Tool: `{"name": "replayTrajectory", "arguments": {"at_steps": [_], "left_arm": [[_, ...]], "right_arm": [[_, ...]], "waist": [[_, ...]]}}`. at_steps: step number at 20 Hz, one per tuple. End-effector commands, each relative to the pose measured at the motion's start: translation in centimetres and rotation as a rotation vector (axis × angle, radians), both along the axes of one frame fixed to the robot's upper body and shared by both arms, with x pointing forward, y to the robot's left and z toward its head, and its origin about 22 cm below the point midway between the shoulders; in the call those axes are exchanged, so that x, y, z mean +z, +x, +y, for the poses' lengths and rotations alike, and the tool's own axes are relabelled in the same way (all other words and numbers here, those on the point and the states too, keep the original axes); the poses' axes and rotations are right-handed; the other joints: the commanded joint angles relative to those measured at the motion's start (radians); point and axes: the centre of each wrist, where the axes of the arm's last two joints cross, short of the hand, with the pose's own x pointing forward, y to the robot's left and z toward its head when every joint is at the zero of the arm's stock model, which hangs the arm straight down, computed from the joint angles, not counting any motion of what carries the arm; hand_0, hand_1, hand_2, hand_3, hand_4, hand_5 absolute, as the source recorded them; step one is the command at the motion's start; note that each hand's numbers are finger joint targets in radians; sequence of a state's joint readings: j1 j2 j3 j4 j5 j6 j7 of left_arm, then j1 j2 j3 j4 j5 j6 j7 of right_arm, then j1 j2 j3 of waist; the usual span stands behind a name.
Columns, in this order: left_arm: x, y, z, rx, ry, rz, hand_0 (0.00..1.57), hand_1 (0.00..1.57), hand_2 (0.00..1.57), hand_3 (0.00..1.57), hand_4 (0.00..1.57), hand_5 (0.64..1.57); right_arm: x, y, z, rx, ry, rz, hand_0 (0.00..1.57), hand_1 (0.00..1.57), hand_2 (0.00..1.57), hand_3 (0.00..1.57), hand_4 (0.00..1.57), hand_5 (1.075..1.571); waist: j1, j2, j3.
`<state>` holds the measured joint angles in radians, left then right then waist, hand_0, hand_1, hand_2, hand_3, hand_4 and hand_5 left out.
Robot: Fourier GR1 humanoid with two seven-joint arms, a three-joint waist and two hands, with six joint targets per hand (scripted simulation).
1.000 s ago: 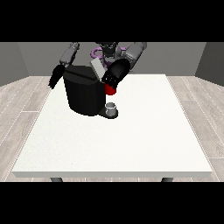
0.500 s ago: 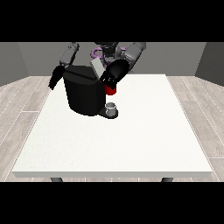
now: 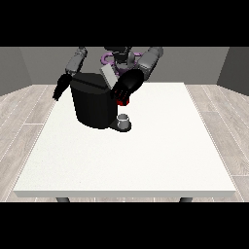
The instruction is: Insert the coffee pod into the coffee machine and close the lid
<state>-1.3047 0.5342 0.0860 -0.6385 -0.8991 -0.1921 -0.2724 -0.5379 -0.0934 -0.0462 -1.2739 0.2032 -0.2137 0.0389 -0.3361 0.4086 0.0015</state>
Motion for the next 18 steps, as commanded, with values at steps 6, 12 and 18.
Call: {"name": "replayTrajectory", "arguments": {"at_steps": [6,12,18], "left_arm": [[-0.3,0.0,2.3,0.04,0.01,-0.002,0.0,0.0,0.53,0.44,0.0,1.571],[-4.3,0.8,-2.5,-0.008,0.029,0.109,0.0,0.0,0.3,0.2,0.0,1.571],[-11.4,0.5,-1.3,-0.032,-0.044,0.294,0.0,0.0,0.0,0.0,0.0,1.571]], "right_arm": [[0.7,-0.5,1.3,0.042,0.016,0.003,0.0,0.0,0.0,0.0,0.15,1.571],[-4.3,-1.2,-1.6,-0.036,0.039,0.107,0.0,0.0,0.0,0.0,0.0,1.571],[-9.4,-4.7,-2.9,-0.075,0.046,0.234,0.0,0.0,0.0,0.0,0.0,1.571]], "waist": [[-0.013,-0.014,-0.0016],[0.077,-0.109,-0.0005],[0.154,-0.275,-0.0011]]}}
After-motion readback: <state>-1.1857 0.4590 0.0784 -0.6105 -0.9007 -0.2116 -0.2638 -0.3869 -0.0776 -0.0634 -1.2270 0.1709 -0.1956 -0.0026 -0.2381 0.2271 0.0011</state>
